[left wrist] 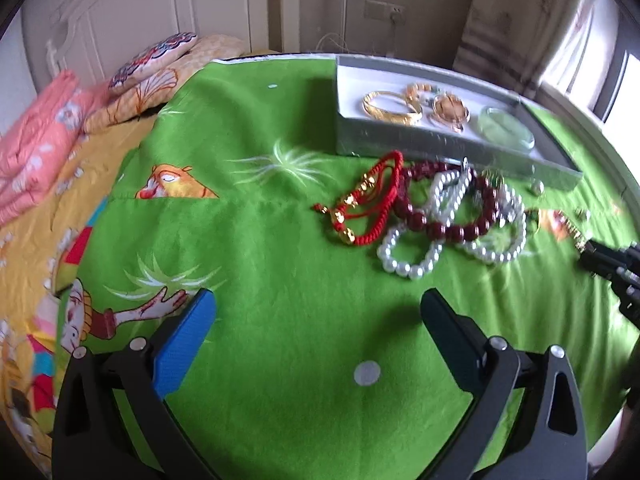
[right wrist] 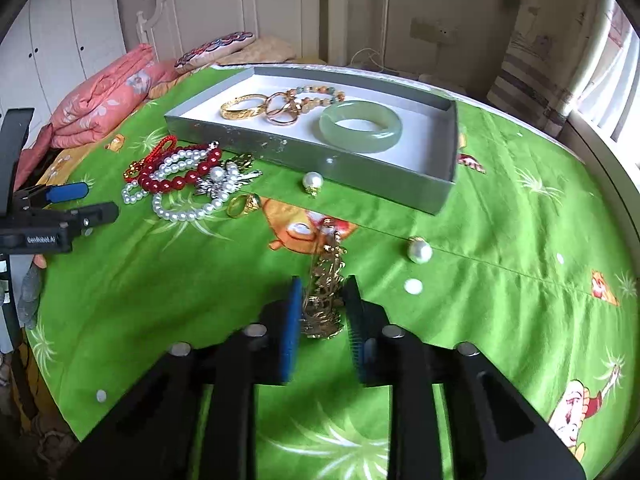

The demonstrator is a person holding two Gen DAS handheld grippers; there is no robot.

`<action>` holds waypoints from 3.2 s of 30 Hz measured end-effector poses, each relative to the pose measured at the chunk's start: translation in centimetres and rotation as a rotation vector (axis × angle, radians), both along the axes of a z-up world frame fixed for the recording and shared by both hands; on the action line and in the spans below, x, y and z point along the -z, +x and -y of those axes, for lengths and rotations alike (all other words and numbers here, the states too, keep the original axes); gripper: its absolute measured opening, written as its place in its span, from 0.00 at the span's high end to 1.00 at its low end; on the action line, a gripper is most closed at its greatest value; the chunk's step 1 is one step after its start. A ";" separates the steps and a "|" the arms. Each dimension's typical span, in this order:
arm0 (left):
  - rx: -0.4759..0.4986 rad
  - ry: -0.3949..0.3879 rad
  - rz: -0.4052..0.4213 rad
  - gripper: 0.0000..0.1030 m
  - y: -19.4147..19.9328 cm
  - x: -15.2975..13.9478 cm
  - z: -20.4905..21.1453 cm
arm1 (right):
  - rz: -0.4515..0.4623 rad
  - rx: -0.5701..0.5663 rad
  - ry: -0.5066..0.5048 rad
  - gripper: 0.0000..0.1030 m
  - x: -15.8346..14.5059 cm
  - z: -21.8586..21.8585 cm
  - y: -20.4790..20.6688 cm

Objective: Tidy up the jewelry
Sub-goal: 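Grasp the gold brooch pin with the right gripper while the left grasps the red string bracelet, then carry the gold brooch pin into the box with the right gripper while the left drops the red bracelet there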

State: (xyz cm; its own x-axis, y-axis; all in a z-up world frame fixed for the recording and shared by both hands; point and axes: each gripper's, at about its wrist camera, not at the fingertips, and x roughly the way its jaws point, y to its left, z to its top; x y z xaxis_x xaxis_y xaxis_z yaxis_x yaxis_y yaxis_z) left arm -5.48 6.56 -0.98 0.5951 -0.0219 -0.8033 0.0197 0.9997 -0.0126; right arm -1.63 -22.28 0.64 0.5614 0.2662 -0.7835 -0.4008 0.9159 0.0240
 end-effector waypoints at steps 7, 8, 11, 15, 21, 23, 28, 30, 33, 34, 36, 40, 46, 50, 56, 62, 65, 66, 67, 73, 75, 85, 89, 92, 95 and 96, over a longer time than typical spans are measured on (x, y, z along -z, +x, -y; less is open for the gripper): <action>0.015 -0.059 0.008 0.03 0.0 -0.3 -0.9 | -0.010 -0.005 0.085 0.79 -0.2 1.1 0.1; 0.021 -0.083 0.014 0.05 -0.1 -0.5 -1.1 | -0.013 -0.003 0.096 0.79 -0.2 1.3 0.2; 0.036 -0.120 0.058 0.19 0.2 -1.4 -1.5 | -0.022 -0.006 0.098 0.79 -0.2 1.2 0.2; 0.088 -0.121 0.102 0.22 1.8 -3.1 -0.3 | -0.027 -0.006 0.113 0.79 -0.2 1.3 0.2; 0.128 -0.108 0.099 0.40 5.3 -3.2 2.3 | -0.032 -0.005 0.125 0.79 -0.2 1.4 0.3; 0.131 -0.093 0.086 0.48 6.5 -2.7 2.8 | -0.034 -0.004 0.132 0.79 -0.2 1.5 0.3; 0.161 -0.095 0.081 0.81 8.2 -1.6 3.6 | -0.033 -0.005 0.139 0.79 -0.2 1.7 0.4; 0.167 -0.080 0.107 0.93 7.7 -1.7 3.7 | -0.031 -0.005 0.143 0.79 -0.3 1.7 0.3; 0.164 -0.082 0.152 0.96 6.3 -2.2 3.6 | -0.028 -0.006 0.147 0.79 -0.3 1.8 0.3; 0.157 -0.102 0.170 0.96 5.6 -2.5 3.2 | -0.026 -0.007 0.148 0.79 -0.3 1.7 0.2; 0.137 -0.156 0.195 0.96 4.0 -3.0 2.3 | -0.020 -0.006 0.150 0.79 -0.4 1.7 0.1; 0.112 -0.242 0.224 0.96 0.8 -3.6 0.4 | -0.007 -0.006 0.167 0.79 -0.7 2.0 -0.1; 0.105 -0.247 0.248 0.96 -2.6 -4.5 -0.7 | 0.003 -0.008 0.187 0.79 -0.9 2.3 -0.2; 0.122 -0.231 0.259 0.96 -3.9 -5.0 0.0 | 0.008 -0.016 0.200 0.79 -1.1 2.3 -0.2; 0.174 -0.193 0.276 0.96 -4.7 -5.8 2.8 | 0.027 -0.031 0.241 0.79 -1.4 2.8 -0.7; 0.217 -0.150 0.262 0.96 -4.6 -5.6 5.1 | 0.028 -0.037 0.259 0.79 -1.6 2.8 -0.7; 0.221 -0.144 0.253 0.96 -4.3 -5.5 5.3 | 0.032 -0.040 0.269 0.79 -1.7 2.9 -0.8; 0.222 -0.139 0.253 0.96 -4.3 -5.5 5.5 | 0.035 -0.041 0.275 0.79 -1.7 3.0 -0.9; 0.224 -0.137 0.254 0.96 -4.3 -5.6 5.4 | 0.037 -0.041 0.281 0.79 -1.7 3.1 -1.0; 0.233 -0.123 0.265 0.96 -4.0 -6.2 5.7 | 0.053 -0.040 0.295 0.79 -2.1 3.4 -1.2; 0.237 -0.117 0.269 0.96 -3.8 -6.5 5.8 | 0.052 -0.039 0.296 0.79 -2.1 3.4 -1.1; 0.329 -0.254 0.252 0.96 -0.1 -9.3 6.7 | 0.092 -0.031 0.289 0.79 -3.8 3.3 0.4; 0.371 -0.316 0.208 0.96 2.2 -9.5 7.2 | 0.102 -0.015 0.280 0.79 -4.2 3.5 1.9; 0.398 -0.376 0.175 0.96 4.1 -9.2 7.7 | 0.100 0.010 0.287 0.79 -4.3 3.8 3.4; 0.404 -0.401 0.158 0.96 5.7 -9.1 8.2 | 0.100 0.032 0.306 0.79 -4.7 4.1 4.9; 0.404 -0.405 0.155 0.96 6.4 -9.1 8.4 | 0.103 0.038 0.307 0.79 -4.8 4.2 5.2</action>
